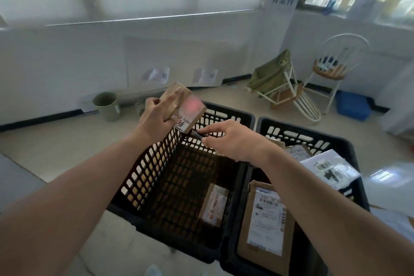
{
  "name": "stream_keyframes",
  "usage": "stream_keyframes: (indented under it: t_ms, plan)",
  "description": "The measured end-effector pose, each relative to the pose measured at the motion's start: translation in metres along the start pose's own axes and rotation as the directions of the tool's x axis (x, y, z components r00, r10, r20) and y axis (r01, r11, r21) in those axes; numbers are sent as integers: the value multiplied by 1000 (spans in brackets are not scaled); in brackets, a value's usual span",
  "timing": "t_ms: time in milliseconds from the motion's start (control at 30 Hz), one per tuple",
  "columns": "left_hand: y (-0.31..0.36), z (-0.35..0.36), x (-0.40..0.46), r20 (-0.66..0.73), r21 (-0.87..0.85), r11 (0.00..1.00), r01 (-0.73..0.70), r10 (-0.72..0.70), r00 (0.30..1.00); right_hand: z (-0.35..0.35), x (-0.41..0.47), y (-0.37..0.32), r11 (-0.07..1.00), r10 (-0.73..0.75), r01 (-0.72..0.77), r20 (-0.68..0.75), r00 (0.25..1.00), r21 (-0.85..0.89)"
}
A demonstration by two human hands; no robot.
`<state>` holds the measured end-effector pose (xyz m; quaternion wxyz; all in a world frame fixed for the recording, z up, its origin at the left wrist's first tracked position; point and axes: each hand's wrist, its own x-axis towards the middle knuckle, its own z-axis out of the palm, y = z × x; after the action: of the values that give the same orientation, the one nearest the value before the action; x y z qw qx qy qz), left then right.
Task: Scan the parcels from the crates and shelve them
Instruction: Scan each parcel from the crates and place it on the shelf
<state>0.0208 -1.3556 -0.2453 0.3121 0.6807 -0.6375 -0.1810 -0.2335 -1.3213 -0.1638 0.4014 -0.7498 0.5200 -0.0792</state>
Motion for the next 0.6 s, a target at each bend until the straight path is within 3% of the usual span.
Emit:
stream_keyframes:
  t_ms: [267,600]
  plan:
    - [6,-25,-9,-46,8,1000,5,-5,999,-1,-20,-20,996,-14,16,20,1000,-88]
    - [-3,-54,-19,32,-112,994,-9,13,999,19,-33,-54,999,8,-11,-70,997,-42]
